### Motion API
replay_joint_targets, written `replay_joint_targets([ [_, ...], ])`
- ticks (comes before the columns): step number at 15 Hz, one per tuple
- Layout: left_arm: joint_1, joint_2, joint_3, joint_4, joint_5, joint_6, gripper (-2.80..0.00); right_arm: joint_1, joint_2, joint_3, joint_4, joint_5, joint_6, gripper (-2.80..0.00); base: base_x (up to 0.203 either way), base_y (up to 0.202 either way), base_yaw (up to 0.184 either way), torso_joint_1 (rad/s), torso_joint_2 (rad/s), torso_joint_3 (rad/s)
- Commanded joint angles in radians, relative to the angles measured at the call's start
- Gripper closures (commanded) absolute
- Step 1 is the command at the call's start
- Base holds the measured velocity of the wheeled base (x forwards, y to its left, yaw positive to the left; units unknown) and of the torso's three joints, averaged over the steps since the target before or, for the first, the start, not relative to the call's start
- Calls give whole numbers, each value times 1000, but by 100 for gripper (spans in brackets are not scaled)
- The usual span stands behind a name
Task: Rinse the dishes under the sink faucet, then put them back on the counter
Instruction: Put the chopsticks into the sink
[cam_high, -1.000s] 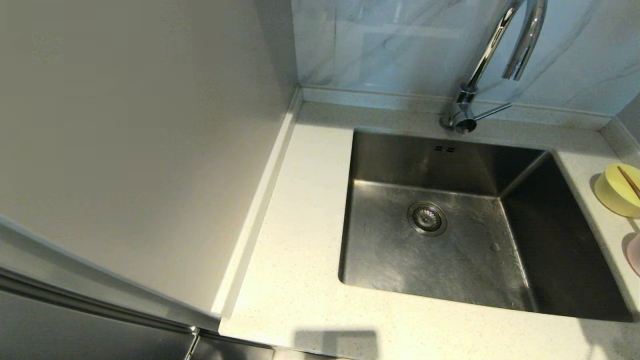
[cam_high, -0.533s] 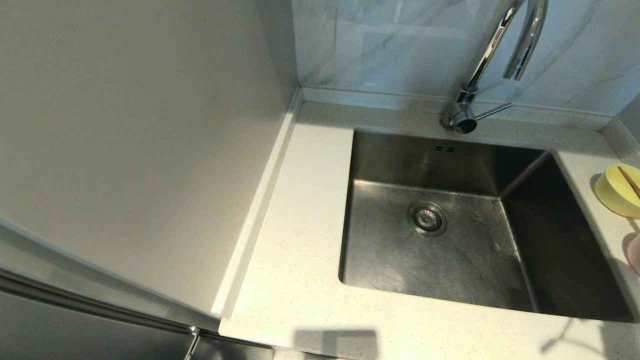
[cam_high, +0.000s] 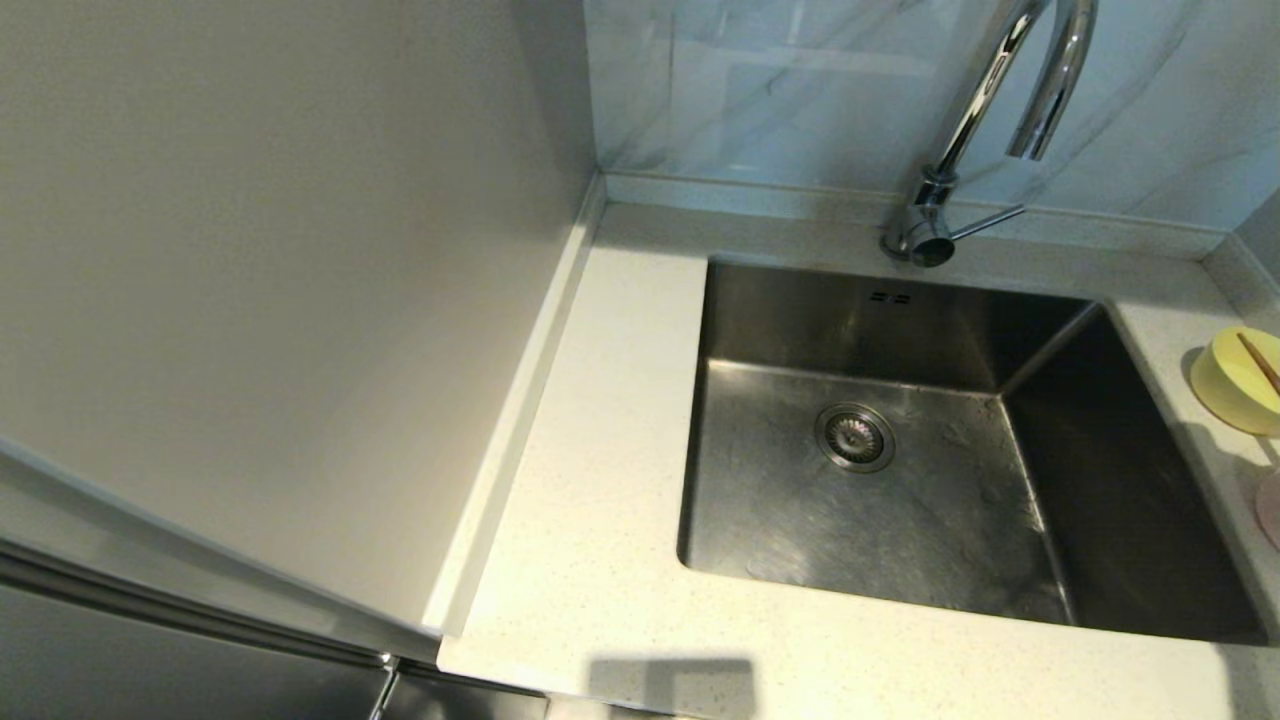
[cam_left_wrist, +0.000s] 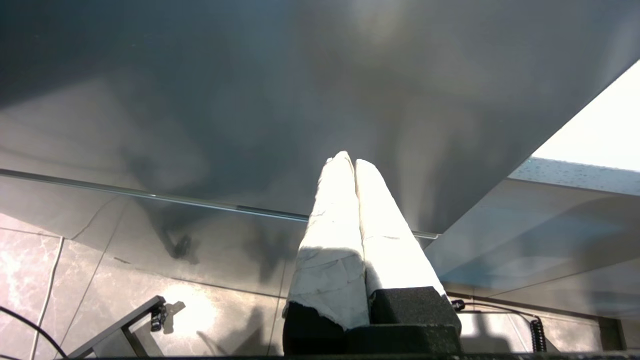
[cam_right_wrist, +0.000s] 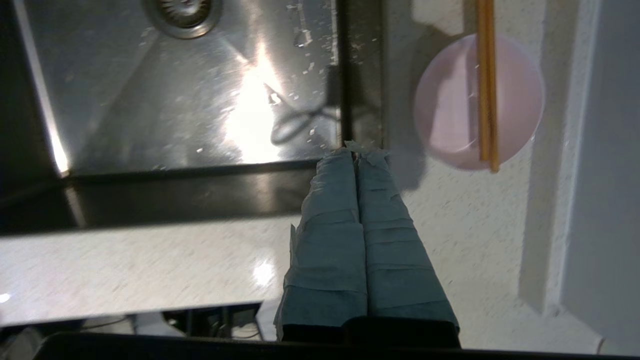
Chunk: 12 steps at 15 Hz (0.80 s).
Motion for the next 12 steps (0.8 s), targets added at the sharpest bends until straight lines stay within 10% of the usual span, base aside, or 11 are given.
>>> replay_joint_targets([
  [1, 0, -3, 0, 0, 0, 0, 0, -27, 47, 97, -109, -9, -32, 0, 0, 0, 0, 0, 0, 0],
  [8, 0, -3, 0, 0, 0, 0, 0, -103, -158, 272, -185, -27, -100, 0, 0, 0, 0, 0, 0, 0],
  [9, 0, -3, 0, 0, 0, 0, 0, -103, -177, 300, -187, -34, -108, -280, 0, 0, 0, 0, 0, 0],
  [12, 0, -3, 0, 0, 0, 0, 0, -102, -158, 336, -205, -30, -157, -280, 0, 0, 0, 0, 0, 0],
])
